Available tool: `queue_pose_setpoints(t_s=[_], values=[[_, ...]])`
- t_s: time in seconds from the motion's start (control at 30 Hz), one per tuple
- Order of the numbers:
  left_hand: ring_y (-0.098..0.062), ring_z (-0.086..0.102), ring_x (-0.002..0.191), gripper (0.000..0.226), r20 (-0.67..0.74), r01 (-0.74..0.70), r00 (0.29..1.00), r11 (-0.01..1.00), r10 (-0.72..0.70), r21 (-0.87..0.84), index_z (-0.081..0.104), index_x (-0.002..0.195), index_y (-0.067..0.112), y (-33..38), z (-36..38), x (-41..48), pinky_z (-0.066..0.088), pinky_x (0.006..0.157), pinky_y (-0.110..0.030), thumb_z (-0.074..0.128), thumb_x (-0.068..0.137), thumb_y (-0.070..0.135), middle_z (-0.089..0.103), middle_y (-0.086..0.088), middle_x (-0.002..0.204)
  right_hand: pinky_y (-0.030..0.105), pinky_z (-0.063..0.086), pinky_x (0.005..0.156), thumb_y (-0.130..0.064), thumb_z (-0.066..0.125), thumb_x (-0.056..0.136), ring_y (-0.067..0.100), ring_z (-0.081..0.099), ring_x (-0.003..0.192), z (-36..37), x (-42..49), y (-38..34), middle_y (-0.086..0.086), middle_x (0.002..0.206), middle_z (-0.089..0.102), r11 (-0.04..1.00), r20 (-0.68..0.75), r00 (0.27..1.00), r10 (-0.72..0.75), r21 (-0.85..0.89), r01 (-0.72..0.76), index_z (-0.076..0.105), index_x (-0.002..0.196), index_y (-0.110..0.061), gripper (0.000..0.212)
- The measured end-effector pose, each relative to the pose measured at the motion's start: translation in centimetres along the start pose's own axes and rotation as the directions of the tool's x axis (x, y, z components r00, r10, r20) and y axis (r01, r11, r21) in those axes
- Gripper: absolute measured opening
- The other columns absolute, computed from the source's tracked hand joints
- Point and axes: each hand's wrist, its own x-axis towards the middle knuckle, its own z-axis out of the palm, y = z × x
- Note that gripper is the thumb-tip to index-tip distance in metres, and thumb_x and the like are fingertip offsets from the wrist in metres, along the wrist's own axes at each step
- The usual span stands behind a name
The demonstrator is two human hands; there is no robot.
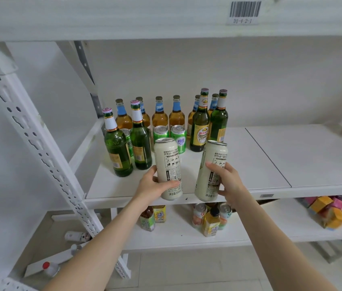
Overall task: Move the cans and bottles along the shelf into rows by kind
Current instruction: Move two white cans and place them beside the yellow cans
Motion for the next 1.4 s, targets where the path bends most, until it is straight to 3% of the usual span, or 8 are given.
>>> queue_pose_setpoints(t_s=[0.23,0.4,0.57,0.7,0.9,1.1,1.27,1.4], values=[[-0.008,0.068,0.096,0.078,-0.024,-0.004,1.000,1.000,0.004,0.018,0.055,0.114,0.045,1.6,5.7,-0.5,0.057,0.084,-0.036,0.087,0.045,0.055,0.072,0.012,0.105,0.049,0.042,0.088,-0.030,0.078,0.081,0.019,0.061,0.103,-5.6,-0.3,-1.4,0.002,0.109,0.070,0.999,0.016,0.999,-0.031,-0.017,0.031,0.063,0.112,-0.021,0.035],[-0.001,0.069,0.089,0.064,-0.044,-0.024,0.999,1.000,0.024,0.014,0.056,0.102,0.049,3.1,11.1,-1.7,0.054,0.072,-0.025,0.087,0.046,0.053,0.073,0.015,0.101,0.051,0.044,0.091,-0.030,0.078,0.082,0.021,0.062,0.104,-11.2,-0.5,-2.7,0.003,0.110,0.070,0.998,0.042,0.998,-0.037,-0.044,0.039,0.063,0.113,-0.020,0.037],[-0.009,0.069,0.096,0.081,-0.061,-0.038,0.997,0.999,0.040,0.032,0.057,0.121,0.036,4.7,16.7,-2.9,0.059,0.081,-0.036,0.088,0.047,0.052,0.073,0.010,0.107,0.051,0.049,0.092,-0.031,0.080,0.079,0.021,0.064,0.103,-17.3,-0.7,-4.0,0.003,0.109,0.071,0.996,0.037,0.998,-0.054,-0.067,0.056,0.064,0.112,-0.020,0.038],[-0.011,0.069,0.097,0.083,-0.060,-0.038,0.997,0.998,0.041,0.046,0.056,0.122,0.036,5.8,20.9,-3.0,0.059,0.086,-0.042,0.089,0.047,0.052,0.073,0.009,0.107,0.048,0.049,0.089,-0.033,0.081,0.078,0.021,0.065,0.103,-21.8,-0.6,-4.9,0.002,0.108,0.072,0.996,0.032,0.998,-0.051,-0.075,0.054,0.064,0.112,-0.020,0.041],[-0.009,0.069,0.094,0.079,-0.042,-0.047,0.998,0.995,0.051,0.086,0.056,0.117,0.042,7.9,26.7,-1.5,0.060,0.080,-0.038,0.089,0.046,0.054,0.072,0.010,0.103,0.036,0.046,0.071,-0.032,0.080,0.078,0.017,0.065,0.098,-27.5,0.3,-6.3,-0.001,0.103,0.072,0.996,0.002,0.997,-0.072,-0.053,0.071,0.064,0.111,-0.020,0.039],[-0.006,0.065,0.096,0.089,0.018,-0.087,0.996,0.986,0.085,0.142,0.052,0.126,0.040,10.5,32.3,1.6,0.054,0.074,-0.028,0.085,0.046,0.058,0.068,0.013,0.109,0.038,0.046,0.075,-0.030,0.081,0.078,0.015,0.065,0.096,-32.7,2.9,-8.0,-0.002,0.100,0.073,0.997,-0.045,0.996,-0.074,-0.037,0.072,0.065,0.108,-0.020,0.036],[-0.007,0.064,0.096,0.074,0.065,-0.129,0.991,0.980,0.121,0.153,0.054,0.113,0.045,12.9,37.6,4.8,0.053,0.078,-0.030,0.085,0.047,0.056,0.068,0.012,0.108,0.036,0.046,0.072,-0.029,0.080,0.078,0.014,0.065,0.093,-37.5,5.8,-9.9,-0.001,0.100,0.073,0.995,-0.068,0.993,-0.093,-0.027,0.092,0.064,0.108,-0.018,0.036],[-0.006,0.066,0.093,0.063,0.078,-0.141,0.988,0.977,0.130,0.161,0.055,0.097,0.050,14.4,42.4,6.9,0.055,0.076,-0.028,0.085,0.042,0.056,0.070,0.012,0.102,0.032,0.045,0.062,-0.026,0.080,0.079,0.007,0.068,0.079,-41.9,7.6,-11.6,-0.005,0.091,0.074,0.992,-0.081,0.989,-0.122,-0.021,0.120,0.064,0.109,-0.015,0.036]])
